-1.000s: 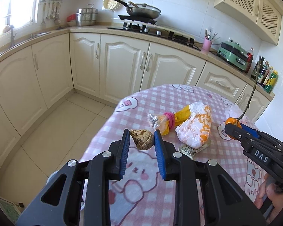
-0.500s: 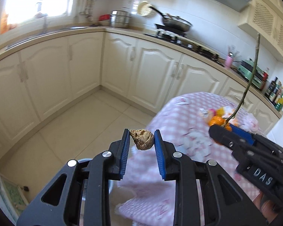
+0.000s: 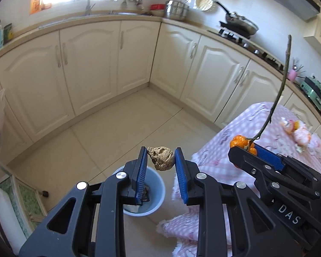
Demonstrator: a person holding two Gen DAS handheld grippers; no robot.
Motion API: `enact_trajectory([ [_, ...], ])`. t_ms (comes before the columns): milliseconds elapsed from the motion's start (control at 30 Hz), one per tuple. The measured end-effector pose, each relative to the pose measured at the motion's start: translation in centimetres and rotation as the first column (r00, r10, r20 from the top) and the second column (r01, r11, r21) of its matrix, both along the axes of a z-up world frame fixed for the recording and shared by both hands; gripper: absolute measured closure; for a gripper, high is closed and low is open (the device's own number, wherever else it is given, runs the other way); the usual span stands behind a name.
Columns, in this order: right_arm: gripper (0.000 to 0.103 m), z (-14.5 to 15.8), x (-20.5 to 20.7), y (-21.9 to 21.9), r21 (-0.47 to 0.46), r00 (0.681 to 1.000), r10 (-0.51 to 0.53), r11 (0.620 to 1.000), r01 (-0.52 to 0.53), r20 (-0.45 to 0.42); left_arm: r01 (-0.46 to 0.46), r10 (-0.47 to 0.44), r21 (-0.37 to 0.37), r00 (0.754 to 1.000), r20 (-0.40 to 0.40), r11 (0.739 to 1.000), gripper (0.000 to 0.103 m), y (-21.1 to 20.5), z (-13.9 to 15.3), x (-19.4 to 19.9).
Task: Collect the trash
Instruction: 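Carry the shell and persimmon over the blue bucket and open both tools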
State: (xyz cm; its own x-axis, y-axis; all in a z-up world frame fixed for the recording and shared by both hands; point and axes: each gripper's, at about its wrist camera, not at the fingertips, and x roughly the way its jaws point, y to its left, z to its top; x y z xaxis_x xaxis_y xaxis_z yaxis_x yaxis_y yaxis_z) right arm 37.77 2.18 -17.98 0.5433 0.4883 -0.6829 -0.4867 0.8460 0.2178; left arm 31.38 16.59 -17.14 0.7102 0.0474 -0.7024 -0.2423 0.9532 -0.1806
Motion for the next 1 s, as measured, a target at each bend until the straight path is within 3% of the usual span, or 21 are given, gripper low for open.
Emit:
enact_trajectory([
  [200,0.069,-1.8,1.5,1.2,0.004,1.000,-0.006,1.000,0.006,-0.024,-0.033,0.033,-0.045,0.999,-0.001,0.998,0.077,1.7,-1.6,1.7],
  [367,0.069,-2.8,3.0,1.5,0.006,0.999,-0.015,1.000,0.015,-0.053,-0.054,0.054,-0.036,0.998,0.012,0.998,0.053,2.0,-1.9,2.4],
  [433,0.069,-3.2,3.2,1.7,0.007,0.998,-0.014,1.000,0.014,-0.061,-0.056,0.057,-0.038,0.998,0.012,0.998,0.048,2.1,-2.2,2.6],
  [1000,0.069,-4.7,4.1,4.3,0.002,0.995,0.014,1.000,-0.014,-0.094,-0.118,0.117,-0.018,0.993,-0.027,0.993,0.047,4.2,-3.6,1.6],
])
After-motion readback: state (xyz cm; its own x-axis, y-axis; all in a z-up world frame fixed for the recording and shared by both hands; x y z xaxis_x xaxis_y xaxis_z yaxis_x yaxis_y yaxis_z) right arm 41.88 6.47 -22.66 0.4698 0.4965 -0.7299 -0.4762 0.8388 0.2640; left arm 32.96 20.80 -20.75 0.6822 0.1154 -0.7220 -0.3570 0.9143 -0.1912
